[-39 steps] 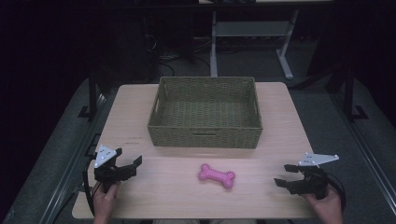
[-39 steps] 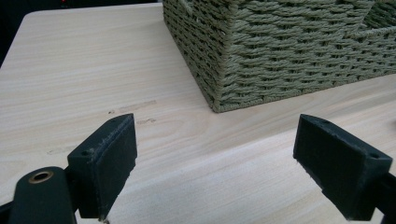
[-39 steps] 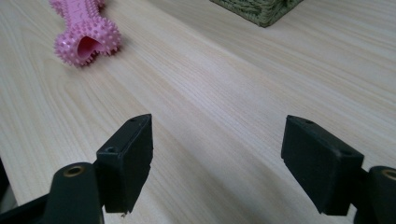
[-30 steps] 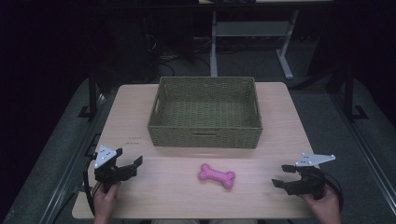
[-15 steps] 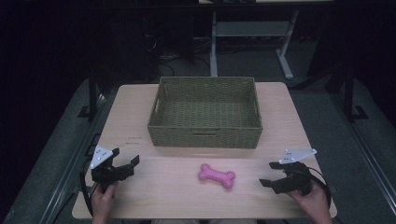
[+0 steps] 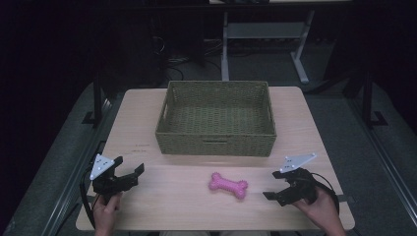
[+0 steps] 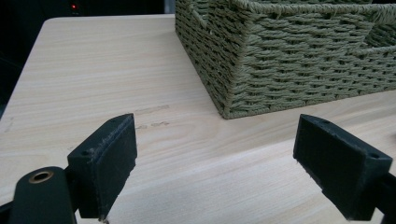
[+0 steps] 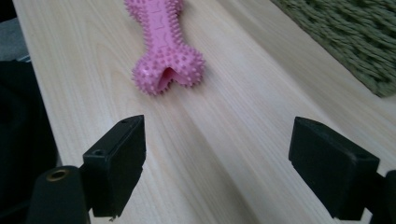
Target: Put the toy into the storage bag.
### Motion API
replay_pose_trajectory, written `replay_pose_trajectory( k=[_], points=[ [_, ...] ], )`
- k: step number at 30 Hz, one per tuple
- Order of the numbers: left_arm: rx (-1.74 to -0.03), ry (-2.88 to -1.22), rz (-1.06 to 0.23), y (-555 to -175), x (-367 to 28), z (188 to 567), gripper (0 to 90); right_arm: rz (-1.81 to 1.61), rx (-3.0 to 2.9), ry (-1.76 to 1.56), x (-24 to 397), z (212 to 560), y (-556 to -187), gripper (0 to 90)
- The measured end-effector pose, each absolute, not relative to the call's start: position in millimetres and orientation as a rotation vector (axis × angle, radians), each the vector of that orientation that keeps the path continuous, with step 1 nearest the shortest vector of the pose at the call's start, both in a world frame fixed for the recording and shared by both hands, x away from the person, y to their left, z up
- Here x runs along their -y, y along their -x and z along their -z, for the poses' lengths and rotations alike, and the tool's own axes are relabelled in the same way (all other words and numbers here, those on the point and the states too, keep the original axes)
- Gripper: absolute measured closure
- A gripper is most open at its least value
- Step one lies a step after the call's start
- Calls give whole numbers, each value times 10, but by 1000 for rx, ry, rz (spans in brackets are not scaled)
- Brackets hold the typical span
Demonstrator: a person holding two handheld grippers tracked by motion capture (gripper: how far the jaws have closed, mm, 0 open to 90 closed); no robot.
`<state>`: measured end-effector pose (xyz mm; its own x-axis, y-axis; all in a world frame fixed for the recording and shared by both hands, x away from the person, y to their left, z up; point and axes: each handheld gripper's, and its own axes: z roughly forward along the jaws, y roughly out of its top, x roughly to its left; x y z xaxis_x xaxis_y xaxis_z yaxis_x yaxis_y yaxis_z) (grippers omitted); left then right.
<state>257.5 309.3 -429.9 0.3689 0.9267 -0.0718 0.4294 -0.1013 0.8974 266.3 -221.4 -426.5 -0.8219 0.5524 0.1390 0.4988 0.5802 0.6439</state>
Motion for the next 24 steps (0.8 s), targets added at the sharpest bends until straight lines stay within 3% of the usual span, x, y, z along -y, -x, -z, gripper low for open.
replay_pose_trajectory(
  k=[24],
  points=[
    [-1205,-1722,-660,-2584,-3077,4315,130,-1008,-2902,-676,1655,4061,-2822,165]
  ],
)
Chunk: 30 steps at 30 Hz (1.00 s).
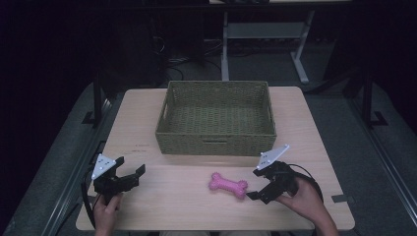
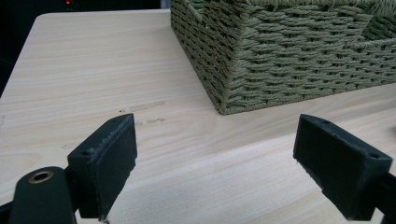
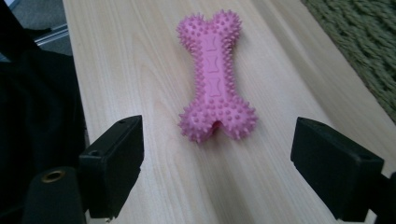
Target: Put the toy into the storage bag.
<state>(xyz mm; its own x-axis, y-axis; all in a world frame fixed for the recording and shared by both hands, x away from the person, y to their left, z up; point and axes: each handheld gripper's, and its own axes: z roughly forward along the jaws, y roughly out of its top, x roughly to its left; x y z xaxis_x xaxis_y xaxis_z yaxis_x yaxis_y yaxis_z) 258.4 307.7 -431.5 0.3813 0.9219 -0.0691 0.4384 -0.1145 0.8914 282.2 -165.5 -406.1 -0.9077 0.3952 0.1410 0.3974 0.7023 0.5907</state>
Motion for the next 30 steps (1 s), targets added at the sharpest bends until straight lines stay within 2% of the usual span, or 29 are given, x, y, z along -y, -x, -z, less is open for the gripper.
replay_pose_trajectory(
  k=[30],
  points=[
    [-1207,-1719,-642,-2601,-3071,4320,130,811,2937,500,1056,4086,-3093,159]
  ],
)
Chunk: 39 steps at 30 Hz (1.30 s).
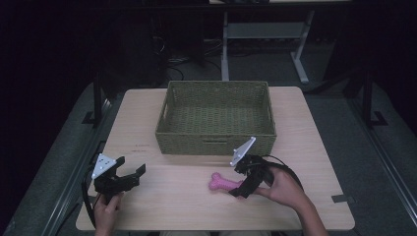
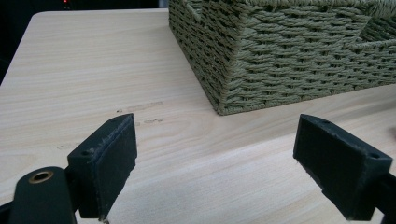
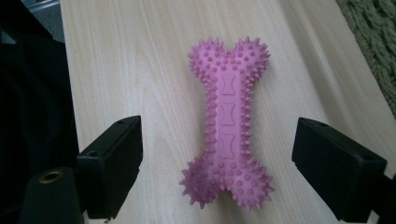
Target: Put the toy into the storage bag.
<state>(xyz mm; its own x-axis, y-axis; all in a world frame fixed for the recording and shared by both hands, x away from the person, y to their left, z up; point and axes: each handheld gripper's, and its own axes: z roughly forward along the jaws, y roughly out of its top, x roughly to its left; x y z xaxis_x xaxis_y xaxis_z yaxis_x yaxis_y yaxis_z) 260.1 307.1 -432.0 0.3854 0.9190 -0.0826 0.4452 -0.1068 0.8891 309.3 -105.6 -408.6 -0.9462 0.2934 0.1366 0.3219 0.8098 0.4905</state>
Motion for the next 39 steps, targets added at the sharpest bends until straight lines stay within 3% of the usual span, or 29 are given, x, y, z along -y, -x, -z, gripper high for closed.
replay_pose_trajectory(
  k=[8,39],
  points=[
    [-1203,-1721,-641,-2601,-3070,4319,130,763,2952,480,925,4127,-3119,166],
    [-1211,-1711,-631,-2605,-3094,4319,130,606,2990,441,735,4334,-3210,408]
  ],
)
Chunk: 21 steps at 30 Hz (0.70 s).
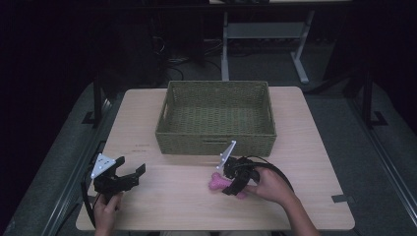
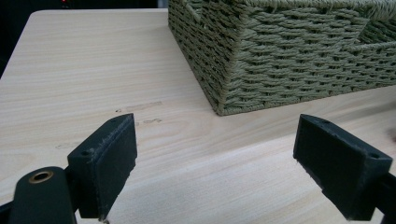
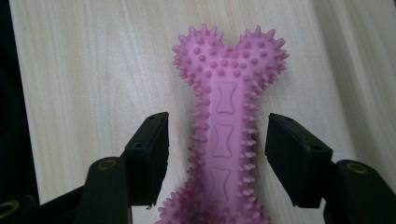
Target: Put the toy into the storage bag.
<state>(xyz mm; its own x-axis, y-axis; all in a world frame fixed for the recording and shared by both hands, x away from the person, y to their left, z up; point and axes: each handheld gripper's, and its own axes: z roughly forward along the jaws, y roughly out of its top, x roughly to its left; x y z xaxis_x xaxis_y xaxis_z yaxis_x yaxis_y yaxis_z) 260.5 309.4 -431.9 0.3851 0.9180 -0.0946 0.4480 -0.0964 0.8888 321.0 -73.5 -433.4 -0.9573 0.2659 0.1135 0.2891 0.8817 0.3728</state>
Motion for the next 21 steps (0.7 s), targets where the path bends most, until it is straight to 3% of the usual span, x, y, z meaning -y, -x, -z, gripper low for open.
replay_pose_trajectory(
  k=[21],
  points=[
    [-1228,-1686,-613,-2608,-3127,4321,130,569,3062,383,698,4366,-3177,546]
  ],
)
